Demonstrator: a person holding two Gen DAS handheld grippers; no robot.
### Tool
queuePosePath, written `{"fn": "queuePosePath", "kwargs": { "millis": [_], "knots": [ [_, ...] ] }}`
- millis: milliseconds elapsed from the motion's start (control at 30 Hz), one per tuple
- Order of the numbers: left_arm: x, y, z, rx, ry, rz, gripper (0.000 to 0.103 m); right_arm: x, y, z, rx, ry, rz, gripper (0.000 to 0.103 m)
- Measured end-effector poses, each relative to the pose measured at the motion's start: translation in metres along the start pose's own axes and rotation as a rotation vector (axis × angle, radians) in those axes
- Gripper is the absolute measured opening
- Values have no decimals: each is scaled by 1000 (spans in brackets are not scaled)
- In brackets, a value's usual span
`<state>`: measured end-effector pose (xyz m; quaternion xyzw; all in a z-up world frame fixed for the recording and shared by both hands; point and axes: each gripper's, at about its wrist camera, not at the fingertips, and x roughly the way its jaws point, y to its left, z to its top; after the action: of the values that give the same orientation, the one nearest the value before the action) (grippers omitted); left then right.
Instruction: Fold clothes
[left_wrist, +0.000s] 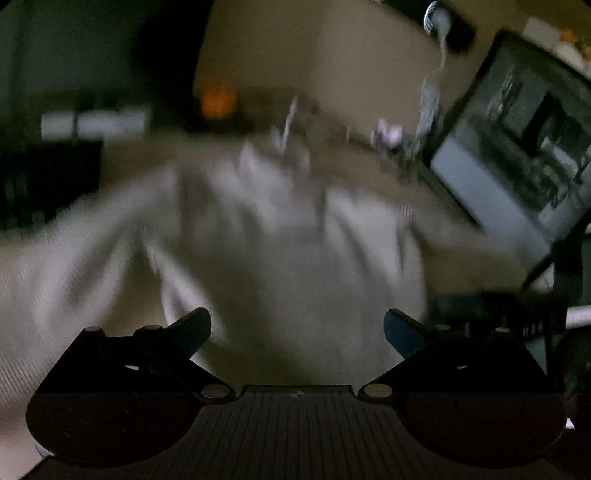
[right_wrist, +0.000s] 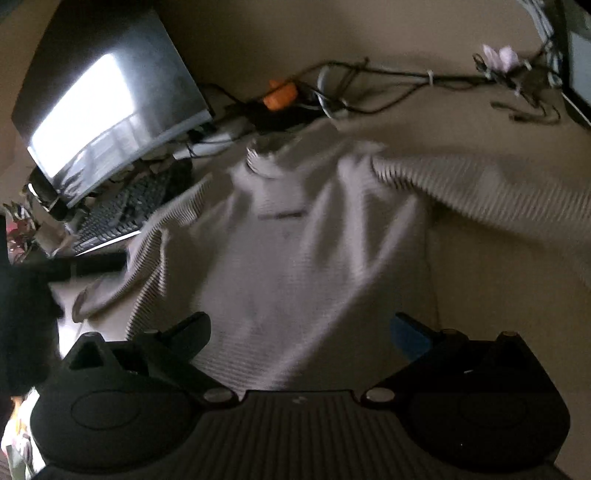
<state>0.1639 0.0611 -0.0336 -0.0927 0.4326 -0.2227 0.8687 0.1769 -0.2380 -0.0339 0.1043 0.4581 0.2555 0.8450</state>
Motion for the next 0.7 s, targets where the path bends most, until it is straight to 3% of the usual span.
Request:
{"fn": "queuePosePath", "kwargs": {
  "millis": [133,333,500,567,700],
  "knots": [
    [-2,9,-39,-103,3,-36,102,7,7,-16,-53,19,-10,103],
    [-22,27,-56,-177,-4,-33,102,9,21,-24,-115,6,-77,103],
    [-48,34,-72,-119,56,71,102,11,28,-27,-128,10,-113,103],
    [-59,40,-73,-146,79,105,102,11,31,-29,-129,13,-117,103],
    [-68,33,-60,-121,34,-78,102,12,38,-33,-198,35,-119,103]
  ]
}}
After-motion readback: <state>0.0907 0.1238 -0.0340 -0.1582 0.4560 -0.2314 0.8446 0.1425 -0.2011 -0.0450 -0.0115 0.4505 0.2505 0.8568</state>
